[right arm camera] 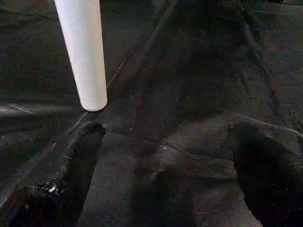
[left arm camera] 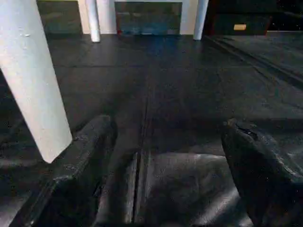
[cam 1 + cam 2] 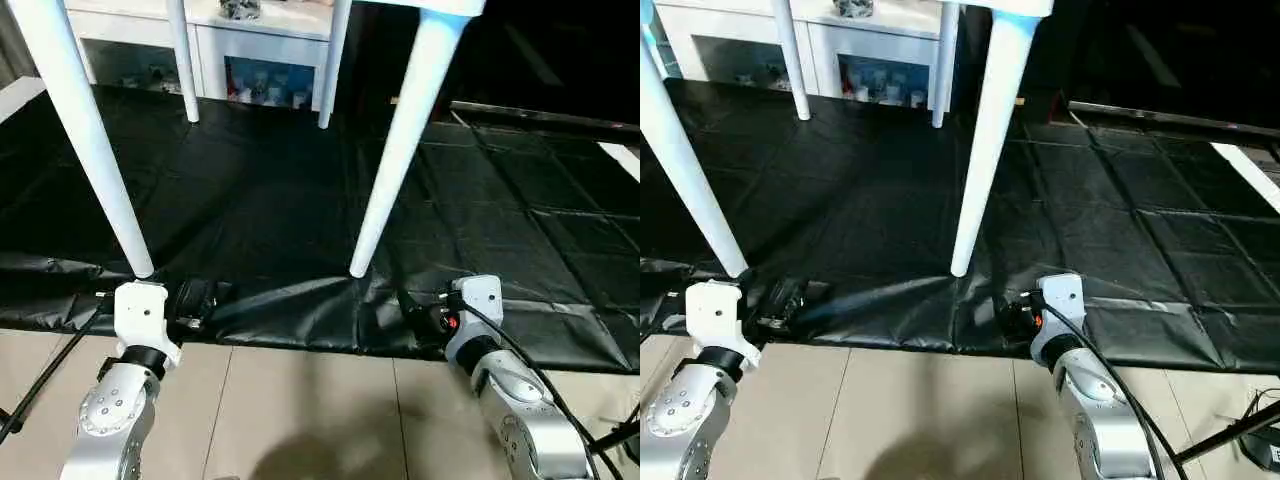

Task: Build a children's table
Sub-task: Flip table

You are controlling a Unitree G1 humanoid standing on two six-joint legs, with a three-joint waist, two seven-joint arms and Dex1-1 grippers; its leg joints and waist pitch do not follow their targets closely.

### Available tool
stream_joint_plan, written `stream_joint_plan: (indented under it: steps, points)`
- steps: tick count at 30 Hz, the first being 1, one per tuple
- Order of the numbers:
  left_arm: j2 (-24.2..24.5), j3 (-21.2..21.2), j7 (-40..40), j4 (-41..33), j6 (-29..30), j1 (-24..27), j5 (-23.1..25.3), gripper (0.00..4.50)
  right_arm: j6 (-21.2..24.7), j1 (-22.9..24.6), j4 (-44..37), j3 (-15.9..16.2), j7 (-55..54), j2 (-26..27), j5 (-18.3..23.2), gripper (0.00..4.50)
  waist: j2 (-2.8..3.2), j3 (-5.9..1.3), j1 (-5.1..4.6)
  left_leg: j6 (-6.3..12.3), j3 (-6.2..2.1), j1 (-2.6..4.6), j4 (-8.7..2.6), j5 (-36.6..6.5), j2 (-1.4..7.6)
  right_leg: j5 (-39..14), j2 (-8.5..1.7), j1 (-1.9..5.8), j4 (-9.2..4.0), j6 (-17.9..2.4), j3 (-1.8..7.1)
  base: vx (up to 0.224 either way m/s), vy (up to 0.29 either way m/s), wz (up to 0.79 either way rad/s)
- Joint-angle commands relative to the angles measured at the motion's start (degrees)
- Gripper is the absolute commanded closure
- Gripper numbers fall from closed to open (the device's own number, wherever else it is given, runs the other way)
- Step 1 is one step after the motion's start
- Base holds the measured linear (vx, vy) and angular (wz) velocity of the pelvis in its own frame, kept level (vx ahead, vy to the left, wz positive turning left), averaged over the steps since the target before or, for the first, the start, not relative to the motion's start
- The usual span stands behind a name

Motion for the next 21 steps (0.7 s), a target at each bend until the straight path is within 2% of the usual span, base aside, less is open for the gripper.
stream_joint_plan:
  steps: [1,4,8,12,21]
  points:
    - [-0.18,-0.41,0.05,-1.29,0.58,-0.18,0.2,0.58,0.61,-0.36,-0.07,-0.23,-0.4,-0.58,-0.27,0.0,1.15,-2.33,-0.05,-2.01,-0.51,0.13,-4.91,-15.69,2.03,-6.54,-3.08,1.35,-4.54,-6.11,2.92,0.0,0.0,0.0]
    - [-0.18,-0.41,0.05,-1.29,0.58,-0.18,0.2,0.58,0.61,-0.36,-0.07,-0.23,-0.4,-0.58,-0.27,0.0,1.16,-2.24,-0.06,-2.04,-0.42,0.27,-4.93,-16.57,2.02,-7.49,-3.12,1.31,-4.68,-6.19,2.97,0.0,0.0,0.0]
    - [-0.18,-0.41,0.05,-1.29,0.58,-0.18,0.2,0.58,0.61,-0.36,-0.07,-0.23,-0.4,-0.58,-0.27,0.0,1.16,-2.0,-0.05,-2.31,-0.47,0.47,-5.08,-19.36,2.06,-12.72,-3.24,1.01,-5.22,-5.32,3.02,0.0,0.0,0.0]
    - [-0.18,-0.41,0.05,-1.29,0.58,-0.18,0.2,0.58,0.61,-0.36,-0.07,-0.23,-0.4,-0.58,-0.27,0.0,1.13,-1.93,-0.06,-2.53,-0.54,0.46,-5.15,-20.44,2.06,-14.64,-3.28,0.9,-5.43,-4.86,3.05,0.0,0.0,0.0]
    - [-0.18,-0.41,0.05,-1.29,0.58,-0.18,0.2,0.58,0.61,-0.36,-0.07,-0.23,-0.4,-0.58,-0.27,0.0,1.14,-2.04,-0.05,-2.43,-0.53,0.36,-5.11,-19.35,2.06,-12.57,-3.22,0.97,-5.21,-5.2,3.05,0.0,0.0,0.0]
